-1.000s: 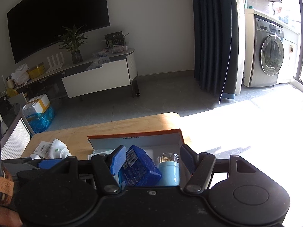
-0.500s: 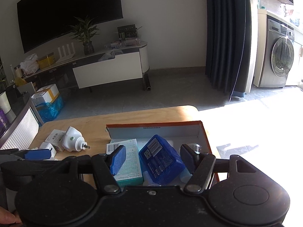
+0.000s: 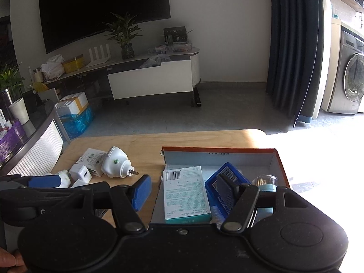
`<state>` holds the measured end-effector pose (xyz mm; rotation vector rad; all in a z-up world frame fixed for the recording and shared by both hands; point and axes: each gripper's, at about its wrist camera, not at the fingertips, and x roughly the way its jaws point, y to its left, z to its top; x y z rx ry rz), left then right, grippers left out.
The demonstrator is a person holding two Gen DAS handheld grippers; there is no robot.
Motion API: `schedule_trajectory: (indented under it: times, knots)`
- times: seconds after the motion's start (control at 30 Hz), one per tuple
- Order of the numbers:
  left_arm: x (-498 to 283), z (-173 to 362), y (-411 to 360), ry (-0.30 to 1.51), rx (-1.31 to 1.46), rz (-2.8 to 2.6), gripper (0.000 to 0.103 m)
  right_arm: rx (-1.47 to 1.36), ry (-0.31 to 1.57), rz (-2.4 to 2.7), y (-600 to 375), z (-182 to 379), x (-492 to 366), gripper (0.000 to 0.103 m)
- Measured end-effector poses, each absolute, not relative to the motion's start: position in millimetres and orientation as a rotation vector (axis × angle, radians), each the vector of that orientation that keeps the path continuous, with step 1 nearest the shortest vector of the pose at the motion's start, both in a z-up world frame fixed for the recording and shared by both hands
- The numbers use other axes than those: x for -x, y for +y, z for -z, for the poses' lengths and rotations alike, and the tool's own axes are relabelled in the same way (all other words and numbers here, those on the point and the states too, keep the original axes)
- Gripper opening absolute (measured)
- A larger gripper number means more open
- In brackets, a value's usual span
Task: Organize rigid objects
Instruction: 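Lower the teal bandage box into the tray and open the left gripper, then withdraw both grippers from the tray toward the white plug adapters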
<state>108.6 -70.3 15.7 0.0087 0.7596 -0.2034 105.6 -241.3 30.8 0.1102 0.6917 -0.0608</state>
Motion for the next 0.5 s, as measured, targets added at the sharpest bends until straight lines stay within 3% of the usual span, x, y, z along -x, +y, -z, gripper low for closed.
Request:
schedule_trajectory:
  times: [0.5]
  knots:
    - [-109,-17,-36,0.751,0.025,0.158,0.095,-0.091,0.706,0.002,-209,-30,-117,0.077]
